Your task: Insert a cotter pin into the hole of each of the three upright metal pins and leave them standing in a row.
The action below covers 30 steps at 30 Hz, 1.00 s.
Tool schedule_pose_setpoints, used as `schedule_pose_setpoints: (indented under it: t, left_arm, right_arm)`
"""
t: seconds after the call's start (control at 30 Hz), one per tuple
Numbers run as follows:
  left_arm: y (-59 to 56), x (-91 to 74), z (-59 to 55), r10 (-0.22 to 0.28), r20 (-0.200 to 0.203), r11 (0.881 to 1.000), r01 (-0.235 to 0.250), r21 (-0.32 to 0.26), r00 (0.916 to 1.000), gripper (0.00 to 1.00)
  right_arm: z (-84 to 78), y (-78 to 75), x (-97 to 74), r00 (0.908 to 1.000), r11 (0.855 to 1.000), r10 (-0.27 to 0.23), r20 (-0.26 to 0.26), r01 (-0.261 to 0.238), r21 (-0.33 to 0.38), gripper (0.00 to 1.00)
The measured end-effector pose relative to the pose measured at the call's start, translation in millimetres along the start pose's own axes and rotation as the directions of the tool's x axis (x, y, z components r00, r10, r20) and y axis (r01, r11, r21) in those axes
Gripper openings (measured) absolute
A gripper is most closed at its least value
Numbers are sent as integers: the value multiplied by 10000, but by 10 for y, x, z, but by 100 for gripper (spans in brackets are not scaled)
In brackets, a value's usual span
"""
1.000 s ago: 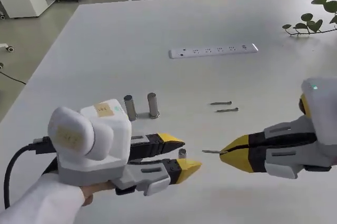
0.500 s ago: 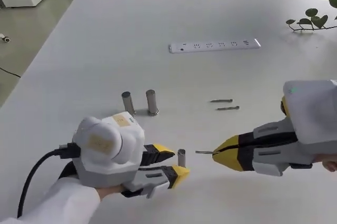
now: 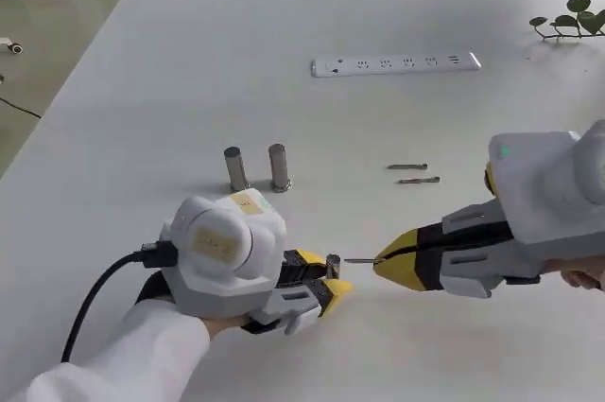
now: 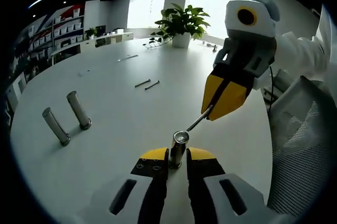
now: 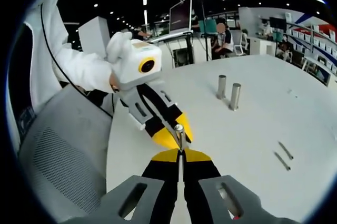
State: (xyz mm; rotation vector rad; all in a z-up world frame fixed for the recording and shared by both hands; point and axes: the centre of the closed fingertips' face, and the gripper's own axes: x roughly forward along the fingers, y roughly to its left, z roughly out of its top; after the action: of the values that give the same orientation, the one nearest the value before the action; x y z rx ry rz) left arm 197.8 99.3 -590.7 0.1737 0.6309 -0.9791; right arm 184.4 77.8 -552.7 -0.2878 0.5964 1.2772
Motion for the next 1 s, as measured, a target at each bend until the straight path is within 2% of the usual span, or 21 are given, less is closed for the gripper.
schedule_pose_setpoints:
  t: [0.13, 0.3, 0.83, 1.0]
  left_arm:
    - [19, -3, -10, 95, 35, 9999, -95, 81, 9999, 8]
    - [15, 1, -9, 143, 4, 9988, -143, 478, 9999, 8]
    - [19, -2, -11, 208, 27, 9989, -209, 427, 9998, 7]
    - [6, 8, -7, 194, 11, 9988, -195, 441, 9998, 7]
  right_arm:
    - [4, -6, 45, 10000, 9999, 48, -23, -49, -100, 0]
    - [-3, -17, 70, 9999, 9997, 121, -12, -121, -231, 0]
    - [4, 25, 188, 10000, 9987, 45, -51, -48, -509, 0]
    - [-13, 17, 273, 9999, 9981, 101, -98, -107, -605, 0]
